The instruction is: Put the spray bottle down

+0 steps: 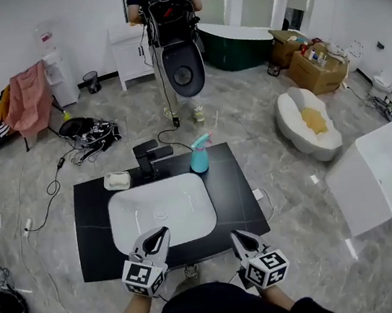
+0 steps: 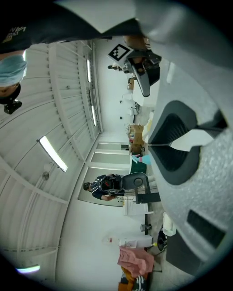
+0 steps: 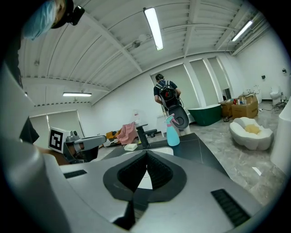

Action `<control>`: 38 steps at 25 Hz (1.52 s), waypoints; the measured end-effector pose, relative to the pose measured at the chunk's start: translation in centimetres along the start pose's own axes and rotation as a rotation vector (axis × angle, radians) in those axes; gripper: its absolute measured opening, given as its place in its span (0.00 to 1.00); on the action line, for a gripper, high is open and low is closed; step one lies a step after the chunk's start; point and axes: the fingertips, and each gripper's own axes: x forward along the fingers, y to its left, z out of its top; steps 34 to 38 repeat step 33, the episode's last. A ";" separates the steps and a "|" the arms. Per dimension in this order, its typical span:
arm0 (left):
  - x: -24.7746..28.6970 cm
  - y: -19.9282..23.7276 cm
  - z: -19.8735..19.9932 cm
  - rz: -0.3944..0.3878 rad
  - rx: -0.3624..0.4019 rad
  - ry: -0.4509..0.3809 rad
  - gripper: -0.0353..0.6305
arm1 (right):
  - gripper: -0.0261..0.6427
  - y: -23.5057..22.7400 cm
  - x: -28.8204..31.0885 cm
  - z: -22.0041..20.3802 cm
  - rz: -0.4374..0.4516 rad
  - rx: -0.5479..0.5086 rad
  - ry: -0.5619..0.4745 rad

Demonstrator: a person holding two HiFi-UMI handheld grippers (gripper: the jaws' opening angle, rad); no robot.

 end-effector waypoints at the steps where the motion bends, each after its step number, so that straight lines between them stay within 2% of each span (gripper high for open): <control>1: -0.5 0.0 -0.4 0.011 -0.004 0.005 0.09 | 0.04 0.2 -0.1 0.0 0.004 -0.004 -0.002; 15: -4.4 0.1 -0.8 0.050 -0.021 0.000 0.09 | 0.04 3.5 -0.6 -1.2 0.030 -0.045 0.017; 38: -3.2 0.0 -0.6 0.066 -0.028 -0.009 0.09 | 0.04 2.6 0.2 -0.8 0.049 -0.063 0.025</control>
